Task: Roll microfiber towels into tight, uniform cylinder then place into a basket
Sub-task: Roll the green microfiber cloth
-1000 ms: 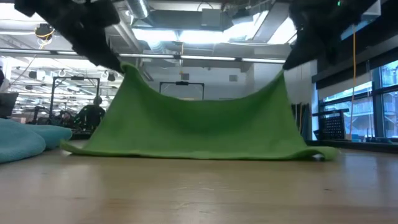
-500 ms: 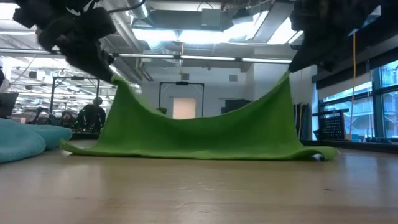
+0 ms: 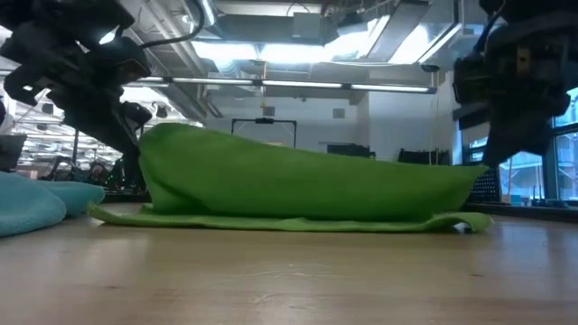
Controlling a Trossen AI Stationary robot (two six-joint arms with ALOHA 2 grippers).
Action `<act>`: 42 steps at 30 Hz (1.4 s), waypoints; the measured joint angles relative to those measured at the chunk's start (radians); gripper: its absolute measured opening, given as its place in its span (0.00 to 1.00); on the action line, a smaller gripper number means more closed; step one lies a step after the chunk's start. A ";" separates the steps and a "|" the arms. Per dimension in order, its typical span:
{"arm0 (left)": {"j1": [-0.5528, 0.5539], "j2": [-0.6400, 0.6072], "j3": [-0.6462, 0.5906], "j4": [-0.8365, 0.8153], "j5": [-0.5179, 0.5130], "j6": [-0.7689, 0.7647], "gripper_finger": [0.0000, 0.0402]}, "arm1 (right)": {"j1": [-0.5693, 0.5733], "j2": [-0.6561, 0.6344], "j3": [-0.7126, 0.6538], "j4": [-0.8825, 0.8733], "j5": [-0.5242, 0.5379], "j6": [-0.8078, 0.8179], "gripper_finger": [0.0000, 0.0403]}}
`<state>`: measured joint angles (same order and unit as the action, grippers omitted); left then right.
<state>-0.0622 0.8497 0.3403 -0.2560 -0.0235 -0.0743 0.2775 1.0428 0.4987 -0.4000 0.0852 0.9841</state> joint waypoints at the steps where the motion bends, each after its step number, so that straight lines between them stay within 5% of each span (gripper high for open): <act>1: 0.000 0.000 -0.004 0.009 0.000 0.000 0.00 | 0.000 0.000 -0.014 0.021 -0.007 0.004 0.00; 11: 0.000 0.000 -0.012 0.043 0.000 0.005 0.02 | 0.000 0.000 -0.067 0.156 -0.035 -0.036 0.06; 22: 0.000 0.000 0.017 0.024 -0.012 0.032 0.24 | -0.001 -0.001 -0.066 0.159 -0.133 -0.057 0.25; 27: 0.000 0.010 0.020 -0.005 -0.023 0.032 0.27 | -0.010 -0.002 -0.066 0.234 -0.038 -0.162 0.27; 42: 0.000 0.321 0.020 0.105 -0.167 0.200 0.27 | -0.152 0.105 -0.066 0.451 0.037 -0.364 0.24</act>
<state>-0.0620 1.1705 0.3599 -0.1511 -0.1907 0.1254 0.1258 1.1477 0.4332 0.0514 0.1222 0.6198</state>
